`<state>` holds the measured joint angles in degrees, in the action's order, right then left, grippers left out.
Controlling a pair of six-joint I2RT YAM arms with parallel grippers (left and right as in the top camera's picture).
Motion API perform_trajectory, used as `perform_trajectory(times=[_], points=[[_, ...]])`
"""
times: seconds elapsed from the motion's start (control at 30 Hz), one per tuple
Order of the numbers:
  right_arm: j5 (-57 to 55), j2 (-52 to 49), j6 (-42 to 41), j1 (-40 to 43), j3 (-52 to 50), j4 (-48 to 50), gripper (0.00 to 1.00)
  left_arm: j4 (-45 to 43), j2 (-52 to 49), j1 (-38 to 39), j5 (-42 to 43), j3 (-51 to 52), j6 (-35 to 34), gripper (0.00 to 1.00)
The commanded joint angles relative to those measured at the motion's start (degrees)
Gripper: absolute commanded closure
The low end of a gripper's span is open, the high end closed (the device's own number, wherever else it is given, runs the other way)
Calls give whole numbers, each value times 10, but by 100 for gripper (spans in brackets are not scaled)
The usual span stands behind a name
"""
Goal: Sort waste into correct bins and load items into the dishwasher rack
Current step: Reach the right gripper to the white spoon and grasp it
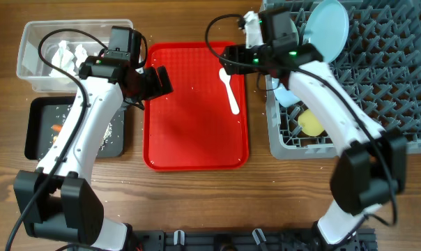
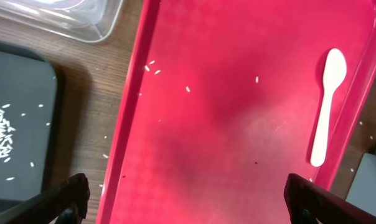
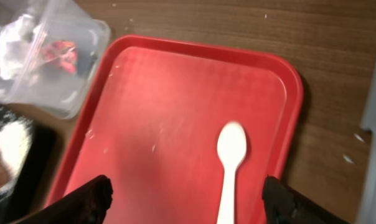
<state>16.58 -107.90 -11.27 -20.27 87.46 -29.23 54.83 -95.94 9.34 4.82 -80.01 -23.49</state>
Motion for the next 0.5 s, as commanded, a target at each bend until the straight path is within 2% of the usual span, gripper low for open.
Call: perform_trajectory(times=[0.0,0.27,0.47], points=[[-51,-50,-16,-25,2,31,22,-6,-16,7,-6,-5,-14,0],[-126,-128,-40,-43,2,60,24,-9,-33,7,-6,-5,-14,0],[-127,-174,-40,-43,2,74,24,-23,-54,7,-25,-5,-10,0]])
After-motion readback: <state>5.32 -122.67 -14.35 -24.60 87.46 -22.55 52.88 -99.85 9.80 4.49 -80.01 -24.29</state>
